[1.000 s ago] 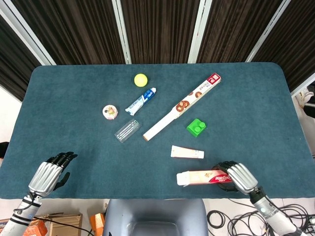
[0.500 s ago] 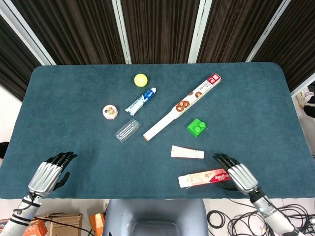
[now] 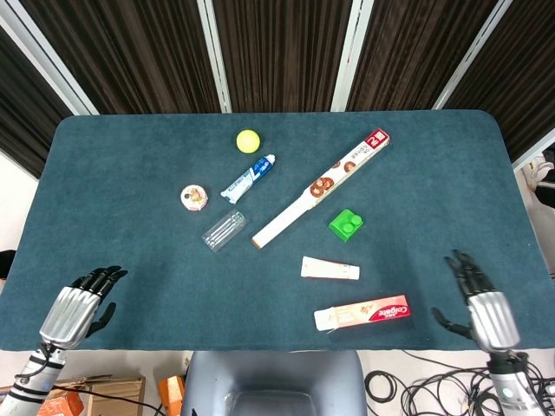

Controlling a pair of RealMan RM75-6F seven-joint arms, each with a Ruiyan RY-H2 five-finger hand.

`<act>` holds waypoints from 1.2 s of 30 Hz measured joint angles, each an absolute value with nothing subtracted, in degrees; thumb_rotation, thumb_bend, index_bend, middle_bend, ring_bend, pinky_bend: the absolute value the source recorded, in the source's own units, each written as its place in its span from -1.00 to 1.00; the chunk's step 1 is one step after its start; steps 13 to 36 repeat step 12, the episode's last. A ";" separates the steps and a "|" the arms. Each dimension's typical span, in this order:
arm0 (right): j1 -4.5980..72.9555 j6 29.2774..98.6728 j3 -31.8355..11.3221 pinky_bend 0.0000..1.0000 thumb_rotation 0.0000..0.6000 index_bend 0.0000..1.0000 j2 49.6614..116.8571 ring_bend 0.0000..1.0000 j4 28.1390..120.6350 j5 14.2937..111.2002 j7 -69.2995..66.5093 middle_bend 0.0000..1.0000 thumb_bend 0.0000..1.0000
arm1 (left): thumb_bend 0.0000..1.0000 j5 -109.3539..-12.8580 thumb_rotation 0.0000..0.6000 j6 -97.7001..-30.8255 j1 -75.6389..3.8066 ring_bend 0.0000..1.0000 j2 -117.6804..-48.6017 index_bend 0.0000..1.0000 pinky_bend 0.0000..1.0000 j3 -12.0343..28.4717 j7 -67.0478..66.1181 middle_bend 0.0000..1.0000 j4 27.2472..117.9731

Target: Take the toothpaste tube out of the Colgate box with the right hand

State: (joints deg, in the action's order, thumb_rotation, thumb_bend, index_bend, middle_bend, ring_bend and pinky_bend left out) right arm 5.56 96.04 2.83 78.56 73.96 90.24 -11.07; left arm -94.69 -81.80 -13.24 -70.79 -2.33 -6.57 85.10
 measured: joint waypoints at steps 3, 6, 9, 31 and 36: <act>2.91 98.08 0.77 -0.54 1.00 -1.00 78.58 -1.00 77.26 86.42 -5.51 -1.00 -0.66 | -0.09 -93.44 1.00 -81.95 -12.84 -0.59 -70.82 -0.60 -0.09 -1.79 -7.12 -0.61 85.36; 1.22 99.13 -0.45 -0.53 1.00 -1.00 78.61 -1.00 79.75 84.88 -1.61 -1.00 -0.66 | -0.09 -93.18 1.00 -82.32 -12.47 -0.59 -70.64 -0.60 -0.09 -1.59 -7.18 -0.61 85.88; 0.54 98.94 -0.89 -0.54 1.00 -1.00 78.76 -1.00 80.35 85.10 -0.01 -1.00 -0.66 | -0.09 -93.41 1.00 -82.38 -12.43 -0.59 -70.45 -0.60 -0.09 -1.64 -6.70 -0.61 85.89; 0.49 97.93 -1.14 -0.54 1.00 -1.00 78.78 -1.00 80.46 85.34 -0.37 -1.00 -0.66 | -0.09 -93.56 1.00 -81.98 -12.54 -0.59 -70.26 -0.60 -0.09 -1.77 -6.36 -0.61 85.92; 0.49 97.93 -1.14 -0.54 1.00 -1.00 78.78 -1.00 80.46 85.34 -0.37 -1.00 -0.66 | -0.09 -93.56 1.00 -81.98 -12.54 -0.59 -70.26 -0.60 -0.09 -1.77 -6.36 -0.61 85.92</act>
